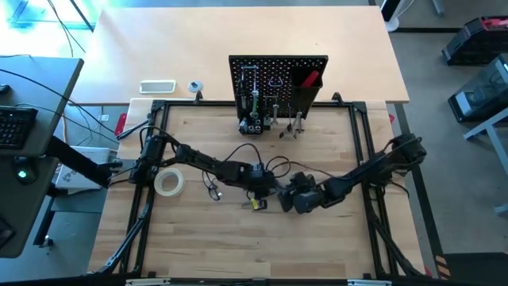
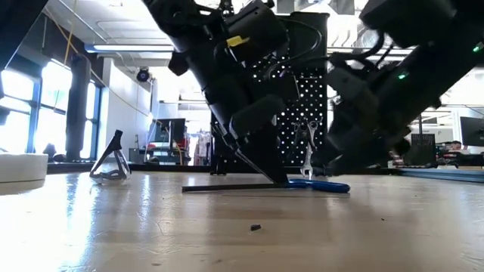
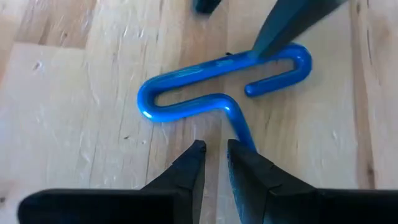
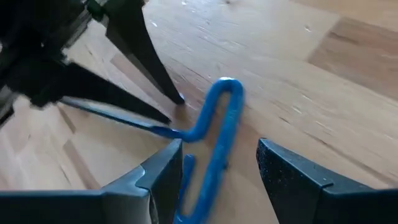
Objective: Hang tools onto peg board
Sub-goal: Put the pick tool into the black bin on the peg board
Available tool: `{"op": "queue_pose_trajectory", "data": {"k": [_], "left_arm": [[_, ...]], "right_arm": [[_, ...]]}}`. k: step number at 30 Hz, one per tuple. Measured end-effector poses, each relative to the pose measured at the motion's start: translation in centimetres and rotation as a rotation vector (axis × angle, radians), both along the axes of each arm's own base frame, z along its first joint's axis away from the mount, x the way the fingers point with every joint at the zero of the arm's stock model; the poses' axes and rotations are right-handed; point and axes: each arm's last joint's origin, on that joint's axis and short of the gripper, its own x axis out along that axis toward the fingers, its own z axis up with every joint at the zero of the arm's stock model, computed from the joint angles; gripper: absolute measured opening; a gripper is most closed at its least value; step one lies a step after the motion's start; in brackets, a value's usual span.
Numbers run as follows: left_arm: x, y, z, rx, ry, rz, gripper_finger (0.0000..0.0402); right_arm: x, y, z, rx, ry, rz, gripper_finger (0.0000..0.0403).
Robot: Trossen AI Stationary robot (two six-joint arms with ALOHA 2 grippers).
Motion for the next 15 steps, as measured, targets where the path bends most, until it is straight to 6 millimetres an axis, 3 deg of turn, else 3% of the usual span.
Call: {"op": "queue_pose_trajectory", "data": {"k": [6, 15], "left_arm": [[-0.1, -0.5, -0.1, 0.004, -0.028, 0.034, 0.0060], [0.2, -1.3, 0.3, 0.002, -0.047, 0.035, 0.0061]], "right_arm": [[-1.5, 0.1, 0.3, 0.033, 0.122, 0.013, 0.0202], [-1.4, -0.1, 0.0, 0.065, 0.167, 0.067, 0.0202]]}}
